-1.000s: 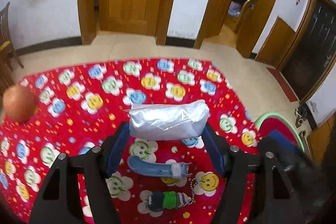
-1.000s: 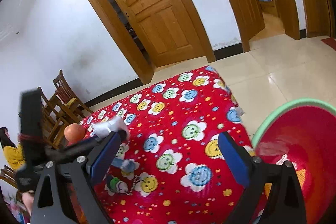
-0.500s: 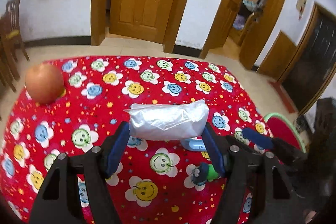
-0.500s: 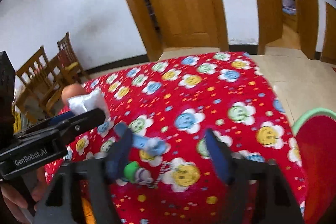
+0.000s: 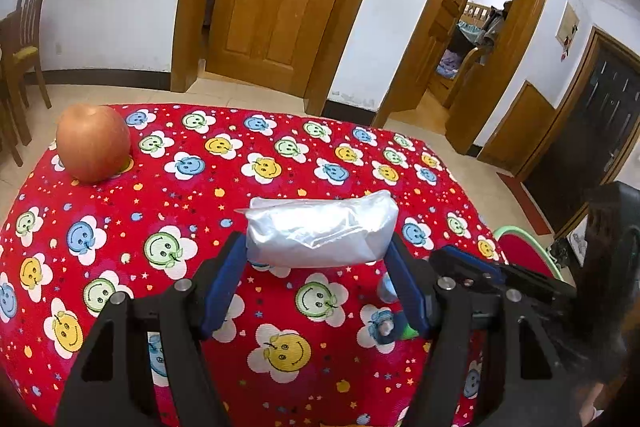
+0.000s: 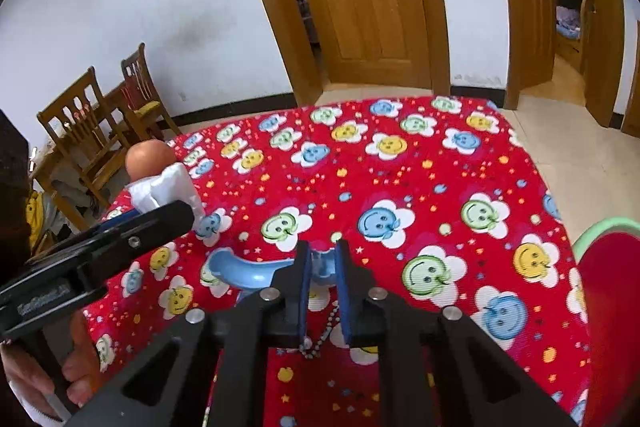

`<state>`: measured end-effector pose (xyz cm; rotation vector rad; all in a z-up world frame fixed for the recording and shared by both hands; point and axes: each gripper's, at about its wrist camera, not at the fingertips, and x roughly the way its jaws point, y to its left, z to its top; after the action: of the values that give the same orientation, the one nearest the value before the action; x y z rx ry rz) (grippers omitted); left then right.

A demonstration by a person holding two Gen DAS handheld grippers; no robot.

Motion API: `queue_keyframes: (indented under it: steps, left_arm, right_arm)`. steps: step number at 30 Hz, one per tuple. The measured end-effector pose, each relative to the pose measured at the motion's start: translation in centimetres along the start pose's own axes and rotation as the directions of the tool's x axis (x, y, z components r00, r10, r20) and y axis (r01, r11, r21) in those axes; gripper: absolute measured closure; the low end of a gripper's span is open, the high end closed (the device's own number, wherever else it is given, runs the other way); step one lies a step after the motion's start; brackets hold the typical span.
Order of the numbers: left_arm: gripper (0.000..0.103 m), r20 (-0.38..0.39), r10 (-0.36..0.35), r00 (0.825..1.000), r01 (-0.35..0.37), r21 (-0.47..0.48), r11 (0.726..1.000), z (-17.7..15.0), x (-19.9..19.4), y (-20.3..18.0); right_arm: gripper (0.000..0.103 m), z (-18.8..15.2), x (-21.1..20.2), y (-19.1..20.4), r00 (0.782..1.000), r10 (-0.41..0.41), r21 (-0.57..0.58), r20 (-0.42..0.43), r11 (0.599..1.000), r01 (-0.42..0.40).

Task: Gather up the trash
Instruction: 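Close the left tool on the white packet while the right tool grasps the blue toy, then carry the white packet and blue toy over the red bin with both tools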

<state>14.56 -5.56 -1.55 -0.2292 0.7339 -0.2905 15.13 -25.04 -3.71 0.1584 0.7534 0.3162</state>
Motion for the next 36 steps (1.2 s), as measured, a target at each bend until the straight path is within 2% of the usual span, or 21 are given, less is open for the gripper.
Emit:
queue_keyframes:
  steps: [9, 11, 20, 25, 31, 36]
  left_arm:
    - [0.033, 0.039, -0.013, 0.999, 0.011, 0.063, 0.998, -0.6, -0.3, -1.4]
    - [0.033, 0.043, 0.003, 0.999, -0.007, 0.087, 0.996, -0.8, -0.1, -1.8]
    - [0.033, 0.043, -0.003, 0.999, -0.003, 0.126, 0.992, -1.0, -0.1, -2.5]
    - [0.033, 0.055, -0.030, 0.998, 0.022, 0.137, 0.990, -1.1, -0.8, -3.1]
    - [0.033, 0.109, -0.108, 0.988, 0.085, 0.202, 0.976, -2.0, -2.2, -5.4]
    - [0.033, 0.084, -0.123, 0.989, 0.100, 0.239, 0.966, -1.8, -2.1, -7.6]
  right_arm:
    - [0.089, 0.3, -2.0, -0.9, 0.998, -0.007, 0.031, 0.063, 1.000, 0.005]
    - [0.089, 0.2, -2.3, -1.3, 0.998, -0.014, 0.035, 0.064, 0.999, 0.011]
    - [0.089, -0.4, -2.6, -3.2, 0.998, -0.033, 0.098, 0.050, 0.995, 0.028]
    - [0.089, -0.8, -3.3, -4.2, 0.998, -0.037, 0.114, 0.059, 0.993, 0.030]
    - [0.089, -0.9, -4.7, -5.1, 0.996, -0.049, 0.117, 0.080, 0.992, 0.039]
    - [0.089, -1.0, -5.5, -6.2, 0.994, -0.058, 0.106, 0.092, 0.993, 0.048]
